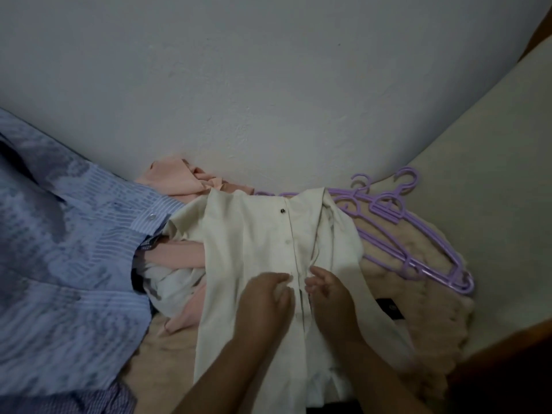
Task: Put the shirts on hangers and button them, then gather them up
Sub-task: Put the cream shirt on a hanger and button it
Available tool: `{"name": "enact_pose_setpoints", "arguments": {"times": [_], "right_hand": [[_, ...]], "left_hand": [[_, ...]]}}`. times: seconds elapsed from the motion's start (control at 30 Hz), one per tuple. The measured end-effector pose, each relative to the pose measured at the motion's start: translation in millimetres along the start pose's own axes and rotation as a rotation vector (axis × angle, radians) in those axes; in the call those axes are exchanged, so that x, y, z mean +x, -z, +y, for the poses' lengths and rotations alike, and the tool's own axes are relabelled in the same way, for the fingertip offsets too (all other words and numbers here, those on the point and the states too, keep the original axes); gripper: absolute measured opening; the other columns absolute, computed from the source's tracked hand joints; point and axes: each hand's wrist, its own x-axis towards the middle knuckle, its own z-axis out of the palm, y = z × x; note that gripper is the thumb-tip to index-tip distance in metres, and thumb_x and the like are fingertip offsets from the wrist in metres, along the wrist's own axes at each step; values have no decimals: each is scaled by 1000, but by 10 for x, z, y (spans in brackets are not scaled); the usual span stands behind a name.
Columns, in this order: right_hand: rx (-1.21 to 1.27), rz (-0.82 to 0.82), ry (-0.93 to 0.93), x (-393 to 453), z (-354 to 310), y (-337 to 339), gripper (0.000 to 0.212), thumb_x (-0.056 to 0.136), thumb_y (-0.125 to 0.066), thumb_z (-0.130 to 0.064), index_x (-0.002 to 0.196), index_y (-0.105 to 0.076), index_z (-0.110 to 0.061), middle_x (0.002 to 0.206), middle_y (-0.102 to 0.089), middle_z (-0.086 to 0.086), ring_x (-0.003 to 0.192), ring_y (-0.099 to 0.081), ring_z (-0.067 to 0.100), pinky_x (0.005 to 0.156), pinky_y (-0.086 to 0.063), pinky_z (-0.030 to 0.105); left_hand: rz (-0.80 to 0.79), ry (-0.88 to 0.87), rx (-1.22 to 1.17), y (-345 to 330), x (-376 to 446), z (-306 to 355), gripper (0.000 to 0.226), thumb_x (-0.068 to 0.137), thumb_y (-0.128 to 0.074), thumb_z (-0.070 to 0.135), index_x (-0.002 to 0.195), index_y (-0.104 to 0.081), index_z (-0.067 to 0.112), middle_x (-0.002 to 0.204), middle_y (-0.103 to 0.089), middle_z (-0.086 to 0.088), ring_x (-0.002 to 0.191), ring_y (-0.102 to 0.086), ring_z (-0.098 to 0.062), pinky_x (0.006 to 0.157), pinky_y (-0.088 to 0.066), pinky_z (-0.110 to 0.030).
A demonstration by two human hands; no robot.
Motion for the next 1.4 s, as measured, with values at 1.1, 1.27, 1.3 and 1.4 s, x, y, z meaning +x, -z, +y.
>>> {"name": "enact_pose_setpoints", "arguments": {"times": [1.1, 1.27, 1.3, 1.4], "right_hand": [[117, 66, -100, 323, 253, -278, 31, 83, -62, -2, 113, -61, -12, 99, -65, -1, 92, -61, 10, 71, -40, 2], [44, 69, -115, 432, 256, -389, 28, 79, -68, -6, 103, -60, -19, 93, -63, -5, 92, -63, 16, 79, -46, 22], [-3, 67, -113, 440, 255, -400, 27, 79, -67, -7, 103, -61, -19, 93, -62, -5, 92, -62, 16, 79, -46, 24], [-96, 55, -112, 445, 263, -405, 27, 81, -66, -11, 106, -62, -19, 95, -61, -6, 92, -60, 15, 81, -45, 24]], "left_hand": [[91, 533, -662, -440, 142, -303, 20, 87, -63, 4, 106, -66, 10, 87, -70, -3, 72, -63, -9, 71, -51, -22], [64, 545, -796, -424, 127, -340, 15, 88, -65, 6, 102, -66, 10, 68, -62, 2, 61, -57, -4, 63, -50, -20], [61, 549, -797, -435, 127, -359, 15, 87, -66, 7, 102, -67, 10, 66, -62, 4, 62, -58, -6, 66, -51, -23], [63, 563, -810, -476, 134, -411, 15, 86, -67, 8, 100, -68, 13, 73, -69, 0, 71, -64, -14, 75, -54, -33]]}}
